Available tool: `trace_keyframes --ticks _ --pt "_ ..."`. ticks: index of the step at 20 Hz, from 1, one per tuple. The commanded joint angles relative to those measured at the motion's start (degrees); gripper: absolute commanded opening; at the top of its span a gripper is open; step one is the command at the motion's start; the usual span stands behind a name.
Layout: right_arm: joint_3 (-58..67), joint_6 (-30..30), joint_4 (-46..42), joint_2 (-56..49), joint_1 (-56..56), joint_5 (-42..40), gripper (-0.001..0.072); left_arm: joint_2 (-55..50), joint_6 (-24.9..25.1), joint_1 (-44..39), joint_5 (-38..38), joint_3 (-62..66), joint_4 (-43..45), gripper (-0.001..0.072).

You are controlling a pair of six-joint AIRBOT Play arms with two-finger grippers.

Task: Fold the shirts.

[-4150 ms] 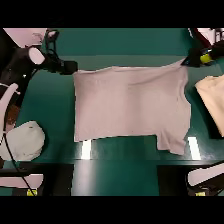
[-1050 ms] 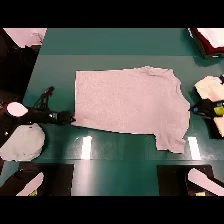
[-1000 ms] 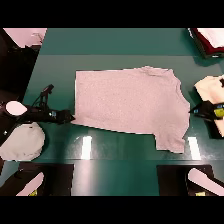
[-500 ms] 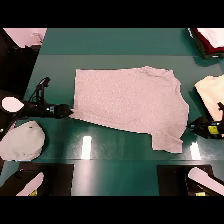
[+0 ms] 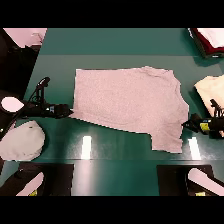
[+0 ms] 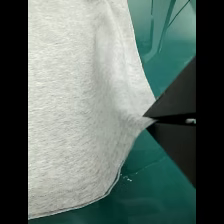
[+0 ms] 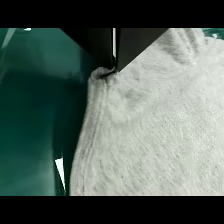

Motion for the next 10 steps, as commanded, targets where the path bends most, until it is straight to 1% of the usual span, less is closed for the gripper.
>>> trace_keyframes --ticks 1,3,5,7,8,10 --pt "1.09 -0.24 1.05 2.27 0.35 1.57 0.0010 0.07 -0.37 -0.02 -1.11 0.39 -2.23 0.0024" --pt "5.46 -0.24 4.39 5.35 0.35 2.16 0.0009 0.07 -0.35 -0.02 0.17 3.34 -4.90 0.0024" --pt "12.59 -0.22 11.15 8.50 0.35 1.99 0.0009 0.07 -0.37 -0.02 1.66 10.67 -5.60 0.0023" --pt "21.62 -0.22 19.06 10.82 0.35 0.61 0.0009 0.07 -0.35 -0.02 2.97 21.44 -5.57 0.0023" --pt "26.56 -0.24 21.59 11.63 0.37 -0.46 0.0009 0.07 -0.33 -0.02 3.74 27.47 -5.53 0.0023" --pt "38.01 -0.22 23.10 12.70 0.37 -2.43 0.0009 0.07 0.81 -0.02 5.49 40.65 -5.44 0.0023"
